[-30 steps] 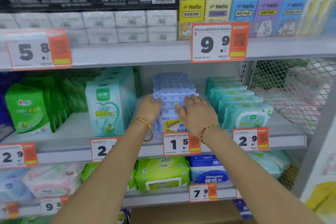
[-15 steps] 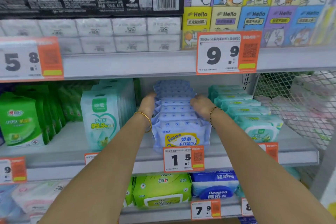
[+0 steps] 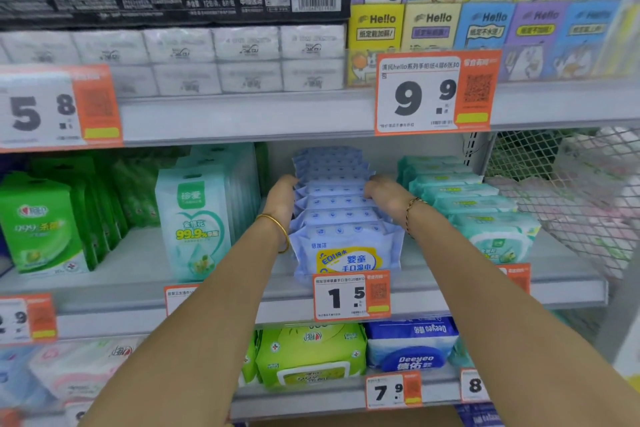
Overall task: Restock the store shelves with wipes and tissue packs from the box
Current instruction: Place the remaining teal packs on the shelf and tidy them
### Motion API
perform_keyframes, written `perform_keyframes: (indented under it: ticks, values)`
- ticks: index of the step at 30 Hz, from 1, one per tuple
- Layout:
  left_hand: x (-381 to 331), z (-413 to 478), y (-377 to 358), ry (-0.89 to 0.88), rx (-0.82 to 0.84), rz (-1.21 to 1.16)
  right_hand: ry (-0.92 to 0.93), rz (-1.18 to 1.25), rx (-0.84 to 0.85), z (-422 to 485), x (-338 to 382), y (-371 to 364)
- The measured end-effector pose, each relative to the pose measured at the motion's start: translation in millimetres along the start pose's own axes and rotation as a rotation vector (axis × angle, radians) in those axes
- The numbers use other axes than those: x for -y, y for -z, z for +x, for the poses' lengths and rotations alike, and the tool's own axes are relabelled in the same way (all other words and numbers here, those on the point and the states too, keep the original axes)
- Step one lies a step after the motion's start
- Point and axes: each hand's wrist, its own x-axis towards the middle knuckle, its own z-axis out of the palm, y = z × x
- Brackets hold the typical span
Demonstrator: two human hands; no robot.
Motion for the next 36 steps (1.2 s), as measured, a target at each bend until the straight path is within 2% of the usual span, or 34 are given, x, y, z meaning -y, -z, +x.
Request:
perform_keyframes:
  ticks: [2,5,9,13,18,22,24,27,29,31,34,36]
  values:
    - [0.7,-3.3,3.8,0.021,0.012,-0.031,0.043,0.052,-0.020,-5.1,-0.9,0.3]
    - [5.7,-21.5,9.1,0.001,0.063,-0.086,0.162,-0.101,-0.141,-23.1,-3.8,1.6]
    - [20.9,-38.7,15.2,-0.078,0.126,-0.035,0.361,-0.265,-0.287,-70.0,-8.4,-13.2]
    - [24.2,-43.1,10.3,-0.075,0.114,-0.065,0.272,-0.398,-0.280,-93.7,-12.8,-30.6]
    - [21.6,-52.3,7.2,-0.056,0.059,-0.092,0.287,-0.479,-0.390,-92.7,-18.1,-44.3]
    - [13.7,-70.9,-1.9,-0.064,0.042,-0.054,0.270,-0.546,-0.413,-93.5,-20.4,-45.0]
    - [9.0,-84.1,-1.1,-0.135,0.027,0.038,0.268,-0.560,-0.489,-98.3,-15.7,-46.8]
    - [3.0,-101.0,19.8,-0.420,-0.086,0.300,0.510,-0.449,-0.634,-111.4,8.8,-61.4]
    - [0.5,-110.6,44.8,-0.629,-0.188,0.254,0.598,-0.267,-0.512,-123.6,35.8,-77.8]
    - [-4.7,-115.2,76.4,-0.753,-0.340,0.169,0.604,-0.065,-0.294,-130.8,62.5,-99.8]
    - [-14.2,-107.3,125.1,-0.671,-0.464,0.251,0.508,0.163,-0.098,-120.5,88.3,-138.5]
    - [-16.6,-99.7,145.6,-0.503,-0.379,0.378,0.369,0.189,-0.014,-101.1,93.2,-163.2]
